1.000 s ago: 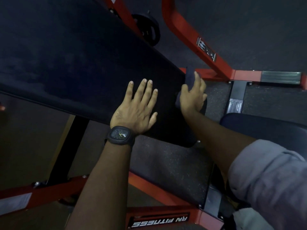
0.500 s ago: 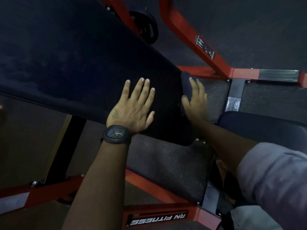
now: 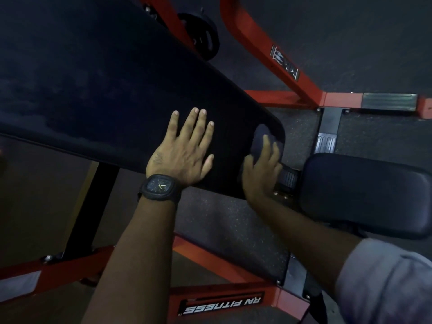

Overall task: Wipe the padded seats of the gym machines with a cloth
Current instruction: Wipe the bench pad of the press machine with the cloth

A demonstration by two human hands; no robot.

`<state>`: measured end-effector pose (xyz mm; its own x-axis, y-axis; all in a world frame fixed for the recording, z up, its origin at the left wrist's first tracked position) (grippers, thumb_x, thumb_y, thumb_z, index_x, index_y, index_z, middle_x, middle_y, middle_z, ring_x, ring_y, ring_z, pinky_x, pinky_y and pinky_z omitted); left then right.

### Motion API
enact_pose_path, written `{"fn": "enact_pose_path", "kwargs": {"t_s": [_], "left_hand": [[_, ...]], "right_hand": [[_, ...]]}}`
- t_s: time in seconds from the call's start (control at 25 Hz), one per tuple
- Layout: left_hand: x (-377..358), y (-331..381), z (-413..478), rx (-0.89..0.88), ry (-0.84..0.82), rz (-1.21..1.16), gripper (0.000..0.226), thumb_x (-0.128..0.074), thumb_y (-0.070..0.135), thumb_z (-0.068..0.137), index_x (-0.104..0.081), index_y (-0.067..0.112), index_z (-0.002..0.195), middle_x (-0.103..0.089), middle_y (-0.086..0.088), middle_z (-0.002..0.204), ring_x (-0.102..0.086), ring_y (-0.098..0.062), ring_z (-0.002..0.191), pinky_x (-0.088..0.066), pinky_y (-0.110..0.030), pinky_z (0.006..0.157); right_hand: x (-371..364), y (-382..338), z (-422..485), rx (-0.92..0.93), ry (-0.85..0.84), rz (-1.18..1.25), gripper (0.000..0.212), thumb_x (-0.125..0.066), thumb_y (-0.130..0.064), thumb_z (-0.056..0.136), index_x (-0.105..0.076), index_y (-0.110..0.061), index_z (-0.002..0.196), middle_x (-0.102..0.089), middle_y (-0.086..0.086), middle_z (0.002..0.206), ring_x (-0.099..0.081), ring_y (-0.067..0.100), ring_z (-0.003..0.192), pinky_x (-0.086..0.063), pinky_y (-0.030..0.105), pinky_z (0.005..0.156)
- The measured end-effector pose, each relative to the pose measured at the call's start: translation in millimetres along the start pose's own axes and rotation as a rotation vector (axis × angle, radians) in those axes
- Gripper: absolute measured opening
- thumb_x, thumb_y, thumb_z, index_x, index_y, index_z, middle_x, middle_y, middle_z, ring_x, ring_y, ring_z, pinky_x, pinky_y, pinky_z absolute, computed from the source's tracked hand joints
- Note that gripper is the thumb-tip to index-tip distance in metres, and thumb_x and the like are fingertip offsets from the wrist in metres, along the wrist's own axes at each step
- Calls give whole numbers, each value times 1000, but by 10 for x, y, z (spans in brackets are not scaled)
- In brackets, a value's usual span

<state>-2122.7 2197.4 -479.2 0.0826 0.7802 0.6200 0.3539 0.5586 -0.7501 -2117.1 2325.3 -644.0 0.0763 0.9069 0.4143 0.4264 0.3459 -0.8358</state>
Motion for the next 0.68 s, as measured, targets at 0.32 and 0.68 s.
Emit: {"fn": "enact_pose_path", "kwargs": {"t_s": [0.32, 0.68], "left_hand": [[-9, -13, -11, 3, -28, -13, 75, -11, 56, 102, -8, 9, 161, -6, -21, 168, -6, -35, 156, -7, -61, 123], [41, 145, 37, 122, -68, -95, 82, -23, 60, 97, -16, 6, 159, -9, -23, 167, -3, -40, 155, -1, -65, 120]], "right_hand": [[-60, -121, -566, 44, -14, 10, 68, -55, -32, 92, -29, -35, 156, -22, 4, 164, -41, 39, 128, -39, 47, 105], [-54, -293, -666, 239, -4, -20, 69, -54, -35, 91, -29, -35, 155, -25, 3, 163, -44, 37, 126, -40, 46, 101]]}}
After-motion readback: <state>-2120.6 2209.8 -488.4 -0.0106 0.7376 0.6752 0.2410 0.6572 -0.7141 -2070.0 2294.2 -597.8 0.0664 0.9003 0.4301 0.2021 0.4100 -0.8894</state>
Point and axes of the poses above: each hand's wrist, its own z-axis towards the middle knuckle, its own x-axis out of the back of the hand, y = z × x, the point moved 8 cm from there along z, towards the middle knuckle
